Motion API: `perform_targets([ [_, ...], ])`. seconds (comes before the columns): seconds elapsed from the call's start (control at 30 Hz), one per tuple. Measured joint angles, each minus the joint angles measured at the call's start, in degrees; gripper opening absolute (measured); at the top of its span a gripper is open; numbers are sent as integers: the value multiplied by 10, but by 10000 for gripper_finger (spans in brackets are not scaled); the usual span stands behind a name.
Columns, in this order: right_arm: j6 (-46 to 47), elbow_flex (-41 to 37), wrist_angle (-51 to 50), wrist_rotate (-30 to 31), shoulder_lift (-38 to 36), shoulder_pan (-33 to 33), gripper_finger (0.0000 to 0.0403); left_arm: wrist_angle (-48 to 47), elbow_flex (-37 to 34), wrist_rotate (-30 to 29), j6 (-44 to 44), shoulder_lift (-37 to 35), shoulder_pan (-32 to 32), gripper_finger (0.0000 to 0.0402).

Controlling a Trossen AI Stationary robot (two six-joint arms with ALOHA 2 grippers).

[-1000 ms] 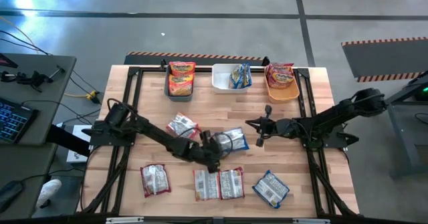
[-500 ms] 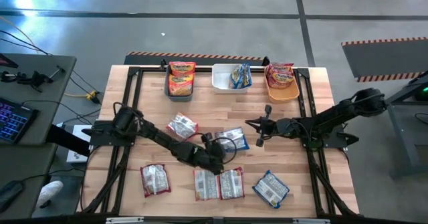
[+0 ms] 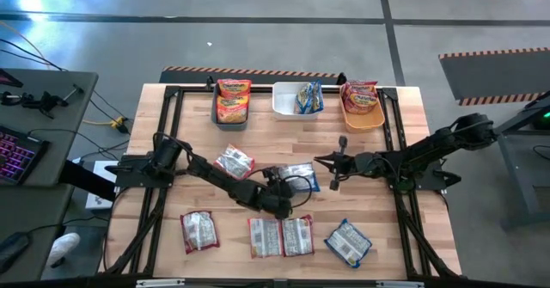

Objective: Sort Maruchan noodles
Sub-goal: Put the top blue noodle pack into the white bin

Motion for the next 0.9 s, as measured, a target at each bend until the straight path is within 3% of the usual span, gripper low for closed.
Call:
perform_targets([
  [0.13,-10,0,1,-35,0,4,6,3,0,31,44,-5,5,14],
  [0.4,-10,33,-13,-55,0,8,25,-15,-2,81,67,-69,32,3],
  [0.57,10,116,-178,-3,0,18,38,-22,-3,128,64,-114,73,2],
  [0.73,25,209,-374,99,0,42,107,-16,-21,193,58,-155,129,1],
  [0.9,64,264,-468,78,11,43,206,56,-62,258,57,-199,170,1],
])
